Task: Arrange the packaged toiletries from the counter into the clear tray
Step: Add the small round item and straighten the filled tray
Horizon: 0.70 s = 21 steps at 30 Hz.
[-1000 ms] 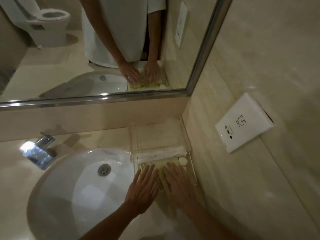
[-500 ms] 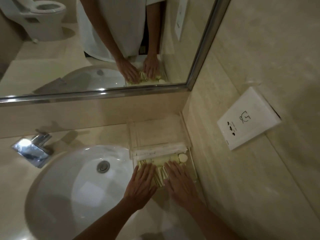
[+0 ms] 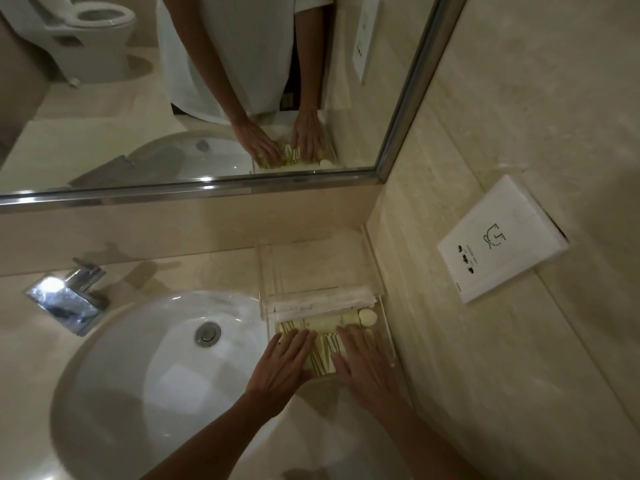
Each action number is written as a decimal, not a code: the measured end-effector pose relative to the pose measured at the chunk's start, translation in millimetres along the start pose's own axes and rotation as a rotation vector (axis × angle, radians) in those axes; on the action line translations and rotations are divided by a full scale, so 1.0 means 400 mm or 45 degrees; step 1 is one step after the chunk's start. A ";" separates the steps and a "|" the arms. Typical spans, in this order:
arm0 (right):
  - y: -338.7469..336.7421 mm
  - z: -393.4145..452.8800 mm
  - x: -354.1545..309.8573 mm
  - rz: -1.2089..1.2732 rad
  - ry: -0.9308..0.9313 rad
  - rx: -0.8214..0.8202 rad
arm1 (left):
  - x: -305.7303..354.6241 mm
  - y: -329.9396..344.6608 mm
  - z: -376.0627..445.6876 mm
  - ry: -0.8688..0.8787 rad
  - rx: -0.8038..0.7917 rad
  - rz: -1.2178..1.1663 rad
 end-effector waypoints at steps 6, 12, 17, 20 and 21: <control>-0.019 0.033 -0.032 -0.052 0.046 0.005 | -0.006 -0.009 0.020 -0.032 -0.027 0.039; -0.013 0.067 -0.029 -0.048 0.048 -0.006 | -0.016 -0.004 0.031 -0.095 -0.084 0.037; -0.015 0.067 -0.024 -0.004 0.032 -0.002 | -0.011 0.009 0.023 -0.130 -0.101 0.015; -0.010 0.051 -0.024 -0.041 0.007 -0.026 | -0.002 0.017 0.015 -0.119 -0.101 0.000; -0.005 0.045 -0.022 -0.058 -0.002 -0.039 | 0.000 0.022 0.011 -0.112 -0.101 0.001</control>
Point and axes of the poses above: each hand's wrist, its own z-axis towards the middle knuckle, its own y-axis out of the palm, x = y × z, the point moved 5 cm from there along z, towards the middle knuckle, and after that the axes turned 14 degrees about z, right-handed, at the moved point
